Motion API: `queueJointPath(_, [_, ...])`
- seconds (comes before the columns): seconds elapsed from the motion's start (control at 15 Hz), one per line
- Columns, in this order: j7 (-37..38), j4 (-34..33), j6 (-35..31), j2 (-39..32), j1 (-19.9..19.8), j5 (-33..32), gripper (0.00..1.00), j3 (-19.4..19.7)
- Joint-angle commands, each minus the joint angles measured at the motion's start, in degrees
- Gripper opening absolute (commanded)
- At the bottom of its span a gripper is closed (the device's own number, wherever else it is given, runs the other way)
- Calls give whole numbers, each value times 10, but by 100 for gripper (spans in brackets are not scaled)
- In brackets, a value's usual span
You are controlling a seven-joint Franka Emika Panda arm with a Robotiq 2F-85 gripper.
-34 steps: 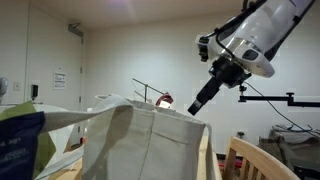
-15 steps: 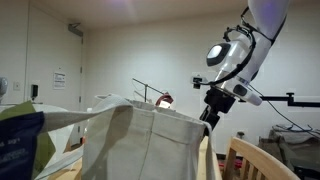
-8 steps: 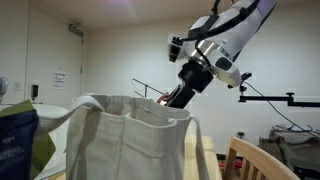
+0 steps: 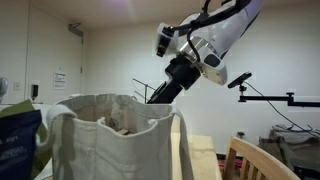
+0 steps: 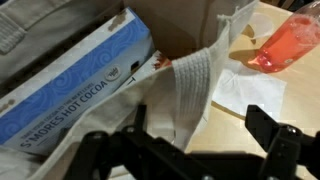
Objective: Pick up the three objects from the table, put them in the carrier bag and move the bag to the center of the table
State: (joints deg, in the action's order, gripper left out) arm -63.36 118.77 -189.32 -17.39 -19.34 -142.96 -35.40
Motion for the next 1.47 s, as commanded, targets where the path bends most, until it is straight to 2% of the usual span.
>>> queueJointPath(0.0, [-31,-32,-5,-81,-111,-48,74,-105])
queueJointPath(0.13, [-43,-23,-2,-107,-152,-72,68,-137])
queueJointPath(0.2, [-51,-22,-1,-123,-173,-84,60,-153])
queueJointPath(0.33, [-100,-12,-1,-137,-194,-64,45,-159])
queueJointPath(0.73, [-167,9,6,-126,-214,-64,0,-171])
queueJointPath(1.07, [-184,60,18,-54,-227,-64,1,-224])
queueJointPath(1.4, [-178,130,43,68,-286,-53,1,-344])
